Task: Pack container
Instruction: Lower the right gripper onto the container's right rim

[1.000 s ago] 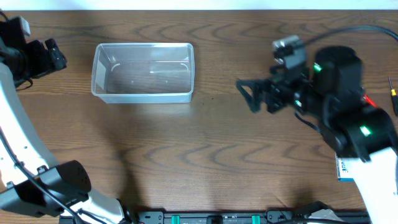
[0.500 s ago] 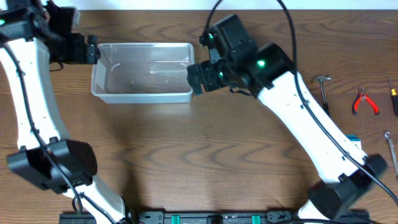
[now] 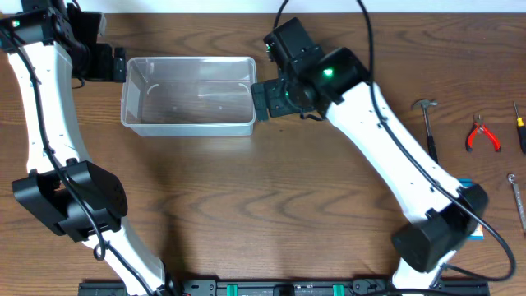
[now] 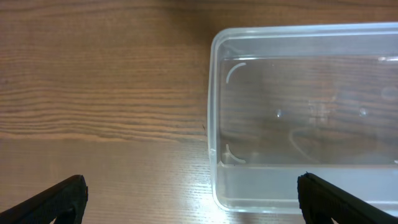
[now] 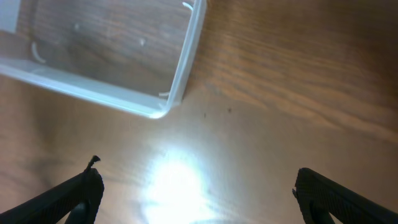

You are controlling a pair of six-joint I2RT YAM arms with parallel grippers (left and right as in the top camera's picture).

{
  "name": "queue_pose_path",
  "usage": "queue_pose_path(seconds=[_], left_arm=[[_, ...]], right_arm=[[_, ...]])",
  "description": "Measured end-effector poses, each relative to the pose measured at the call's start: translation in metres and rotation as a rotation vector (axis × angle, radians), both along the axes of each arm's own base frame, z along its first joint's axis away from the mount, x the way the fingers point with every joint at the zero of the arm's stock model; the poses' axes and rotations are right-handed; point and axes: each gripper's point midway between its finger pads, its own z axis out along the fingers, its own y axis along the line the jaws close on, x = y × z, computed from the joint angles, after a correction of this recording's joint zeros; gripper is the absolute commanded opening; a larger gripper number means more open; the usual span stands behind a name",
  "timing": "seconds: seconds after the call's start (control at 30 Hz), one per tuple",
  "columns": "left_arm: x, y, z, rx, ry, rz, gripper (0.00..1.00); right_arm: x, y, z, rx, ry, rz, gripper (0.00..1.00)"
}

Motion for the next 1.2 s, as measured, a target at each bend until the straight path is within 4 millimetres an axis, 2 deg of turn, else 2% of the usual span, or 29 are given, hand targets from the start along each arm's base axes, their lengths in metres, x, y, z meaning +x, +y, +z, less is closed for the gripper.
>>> queue_pose_path(seconds=[0.13, 0.27, 0.43, 0.53, 0.63, 0.87, 1.03, 1.2], left_arm=[[0.000, 0.000, 0.000, 0.001, -0.001, 0.000, 0.98], [0.000, 0.000, 0.000, 0.001, -0.001, 0.000, 0.98], [0.000, 0.000, 0.000, 0.001, -0.002, 0.000, 0.98], [0.003, 0.000, 0.001, -0.003, -0.012, -0.002, 0.98], [0.004, -0.004, 0.002, -0.021, -0.020, -0.011, 0.98], [0.005, -0.008, 0.002, -0.046, -0.025, -0.021, 0.98], [0.001, -0.010, 0.000, -0.053, -0.010, -0.021, 0.98], [0.001, -0.010, 0.000, -0.054, -0.007, -0.020, 0.98]], right_arm=[[0.017, 0.012, -0.024, 0.003, 0.003, 0.006, 0.99], [0.025, 0.023, -0.049, 0.039, 0.054, 0.019, 0.99], [0.039, 0.018, -0.069, 0.073, 0.104, 0.000, 0.99], [0.053, 0.011, -0.068, 0.095, 0.097, -0.021, 0.99], [0.068, 0.009, -0.058, 0.125, 0.053, -0.036, 0.99], [0.091, 0.023, -0.034, 0.202, -0.051, -0.044, 0.99], [0.096, 0.030, -0.037, 0.221, -0.058, -0.057, 0.99], [0.097, 0.032, -0.057, 0.209, -0.021, -0.070, 0.99]])
